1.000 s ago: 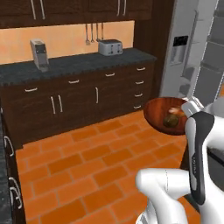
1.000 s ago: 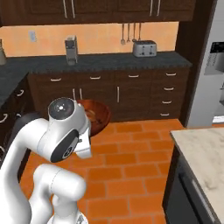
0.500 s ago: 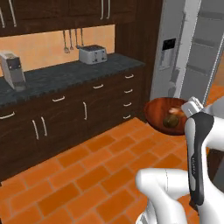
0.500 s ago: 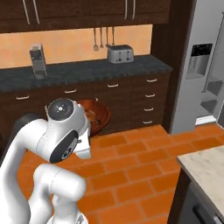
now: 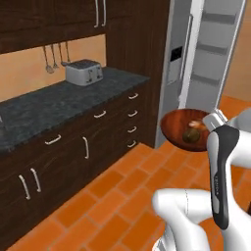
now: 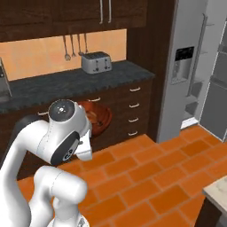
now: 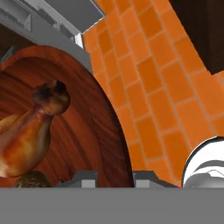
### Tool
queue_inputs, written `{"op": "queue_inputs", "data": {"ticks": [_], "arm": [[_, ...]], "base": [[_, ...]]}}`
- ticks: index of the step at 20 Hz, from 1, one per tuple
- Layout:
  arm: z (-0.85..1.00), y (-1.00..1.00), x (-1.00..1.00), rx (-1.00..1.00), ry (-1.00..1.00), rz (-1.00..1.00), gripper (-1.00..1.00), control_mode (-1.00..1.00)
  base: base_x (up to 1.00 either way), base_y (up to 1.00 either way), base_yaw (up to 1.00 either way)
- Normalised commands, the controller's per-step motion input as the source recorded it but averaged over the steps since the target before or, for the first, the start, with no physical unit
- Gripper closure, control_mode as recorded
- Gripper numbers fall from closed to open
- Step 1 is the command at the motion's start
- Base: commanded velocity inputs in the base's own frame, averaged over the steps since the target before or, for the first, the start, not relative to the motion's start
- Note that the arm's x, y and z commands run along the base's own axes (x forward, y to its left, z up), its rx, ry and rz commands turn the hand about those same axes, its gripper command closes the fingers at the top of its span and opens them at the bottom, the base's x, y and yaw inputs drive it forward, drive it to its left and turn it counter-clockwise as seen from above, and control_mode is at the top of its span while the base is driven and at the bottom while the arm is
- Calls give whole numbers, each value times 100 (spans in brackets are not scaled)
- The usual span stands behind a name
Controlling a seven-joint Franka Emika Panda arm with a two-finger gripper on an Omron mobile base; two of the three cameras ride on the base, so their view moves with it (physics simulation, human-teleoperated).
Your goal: Pick the chicken drumstick and mushroom from their plates and place them in the bowl. Then put the bowl in the fridge.
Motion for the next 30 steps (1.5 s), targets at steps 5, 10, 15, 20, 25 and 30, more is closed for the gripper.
{"op": "queue_inputs", "data": {"ticks": [5,10,15,20,25,30], "arm": [[0,0,0,0,0,0,100,100],[0,0,0,0,0,0,100,100],[0,0,0,0,0,0,100,100],[0,0,0,0,0,0,100,100],[0,0,0,0,0,0,100,100],[0,0,0,0,0,0,100,100]], "base": [[100,13,-40],[100,0,-33],[100,26,-36],[100,-19,-24],[100,-70,-3],[100,-86,27]]}}
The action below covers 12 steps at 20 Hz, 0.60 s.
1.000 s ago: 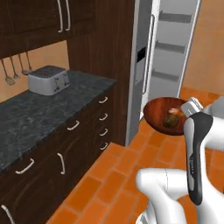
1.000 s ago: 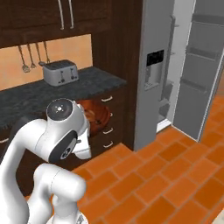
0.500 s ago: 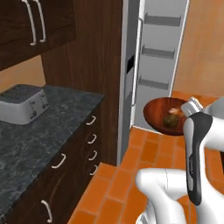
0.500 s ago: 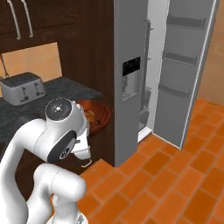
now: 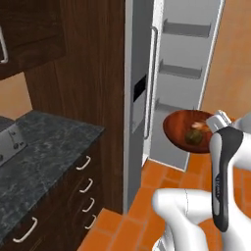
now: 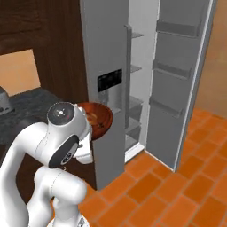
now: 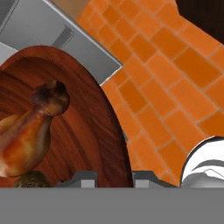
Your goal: Pick the chicken drumstick and mushroom from their plates and place them in the bowl. Then put the bowl in the fridge.
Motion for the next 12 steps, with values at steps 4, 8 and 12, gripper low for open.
{"op": "queue_inputs", "data": {"ticks": [4,8,12], "arm": [[0,0,0,0,0,0,100,100],[0,0,0,0,0,0,100,100],[0,0,0,0,0,0,100,100]], "base": [[100,-98,39],[99,-100,40],[92,-100,44]]}}
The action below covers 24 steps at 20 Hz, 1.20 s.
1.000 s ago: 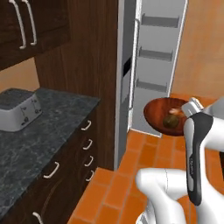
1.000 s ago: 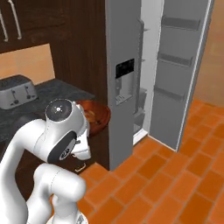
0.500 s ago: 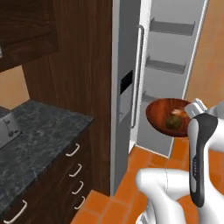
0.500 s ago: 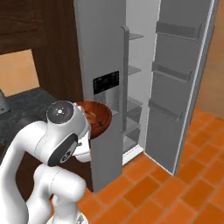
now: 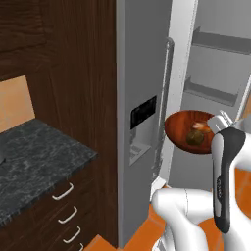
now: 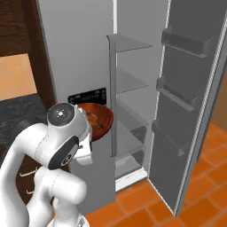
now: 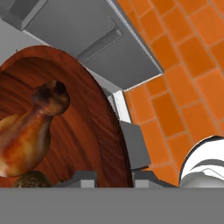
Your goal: Pick the chicken drumstick and mushroom from their plates and place them in the bowl. Then put the bowl in the fridge.
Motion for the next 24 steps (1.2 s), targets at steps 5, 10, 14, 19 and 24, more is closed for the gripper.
{"op": "queue_inputs", "data": {"ticks": [5,10,14,19,24], "arm": [[0,0,0,0,0,0,100,100],[0,0,0,0,0,0,100,100],[0,0,0,0,0,0,100,100],[0,0,0,0,0,0,100,100],[0,0,0,0,0,0,100,100]], "base": [[47,-100,42],[42,-93,38],[36,-80,39],[10,-16,45],[45,-27,36]]}}
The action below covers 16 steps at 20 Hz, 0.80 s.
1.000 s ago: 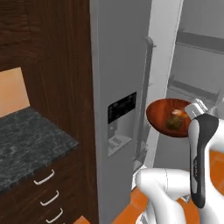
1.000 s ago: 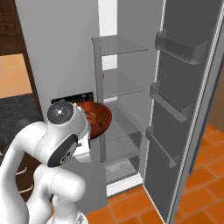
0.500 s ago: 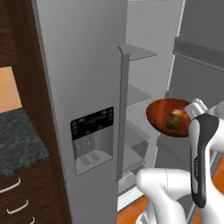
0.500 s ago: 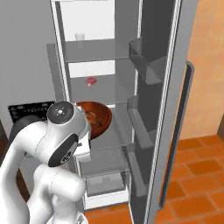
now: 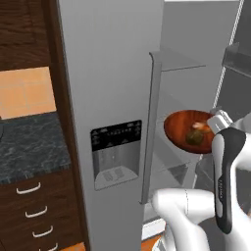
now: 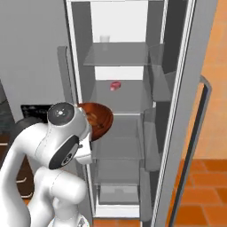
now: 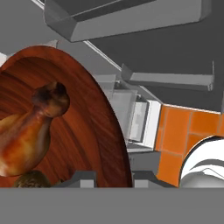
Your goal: Pick the chicken drumstick and mushroom from their plates and place them in the bowl. Then put the bowl in the fridge.
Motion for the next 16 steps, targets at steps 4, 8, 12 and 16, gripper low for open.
{"op": "queue_inputs", "data": {"ticks": [4,8,12,16], "arm": [[0,0,0,0,0,0,100,100],[0,0,0,0,0,0,100,100],[0,0,0,0,0,0,100,100],[0,0,0,0,0,0,100,100]], "base": [[88,-10,15],[83,-6,7],[31,-44,4],[-43,-47,8]]}}
